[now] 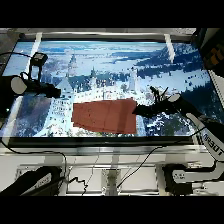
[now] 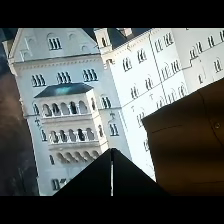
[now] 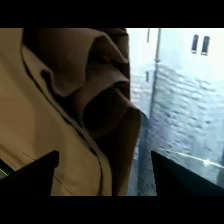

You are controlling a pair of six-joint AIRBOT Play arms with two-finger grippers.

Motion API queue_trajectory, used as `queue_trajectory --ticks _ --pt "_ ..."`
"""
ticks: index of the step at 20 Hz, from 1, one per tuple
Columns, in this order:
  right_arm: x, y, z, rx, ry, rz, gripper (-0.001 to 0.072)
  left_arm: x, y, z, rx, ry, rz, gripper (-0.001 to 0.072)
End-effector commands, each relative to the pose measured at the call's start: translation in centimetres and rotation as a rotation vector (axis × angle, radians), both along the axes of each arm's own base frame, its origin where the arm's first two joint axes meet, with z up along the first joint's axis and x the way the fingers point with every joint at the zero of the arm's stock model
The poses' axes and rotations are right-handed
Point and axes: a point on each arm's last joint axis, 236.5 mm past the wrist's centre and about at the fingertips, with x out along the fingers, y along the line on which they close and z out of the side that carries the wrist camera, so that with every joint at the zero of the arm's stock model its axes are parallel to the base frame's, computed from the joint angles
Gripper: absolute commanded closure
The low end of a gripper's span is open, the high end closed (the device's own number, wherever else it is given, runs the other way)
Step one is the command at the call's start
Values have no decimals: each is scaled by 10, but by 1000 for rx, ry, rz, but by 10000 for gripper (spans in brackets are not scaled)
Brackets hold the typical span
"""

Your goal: Fold the clothes and pants, and hang the long-sleeved shirts on hangers.

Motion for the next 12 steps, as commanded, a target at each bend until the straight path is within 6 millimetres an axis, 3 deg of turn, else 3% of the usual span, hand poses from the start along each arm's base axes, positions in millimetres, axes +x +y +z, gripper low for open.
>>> queue_trajectory --ticks 1,7,12 --pt "-5 6 -13 -20 24 11 67 0 0 0 0 -1 0 692" --pt "-11 29 -9 -21 28 63 97 0 0 0 -1 -1 0 692" --pt "12 56 16 -13 -63 99 173 0 -1 0 -4 0 0 692"
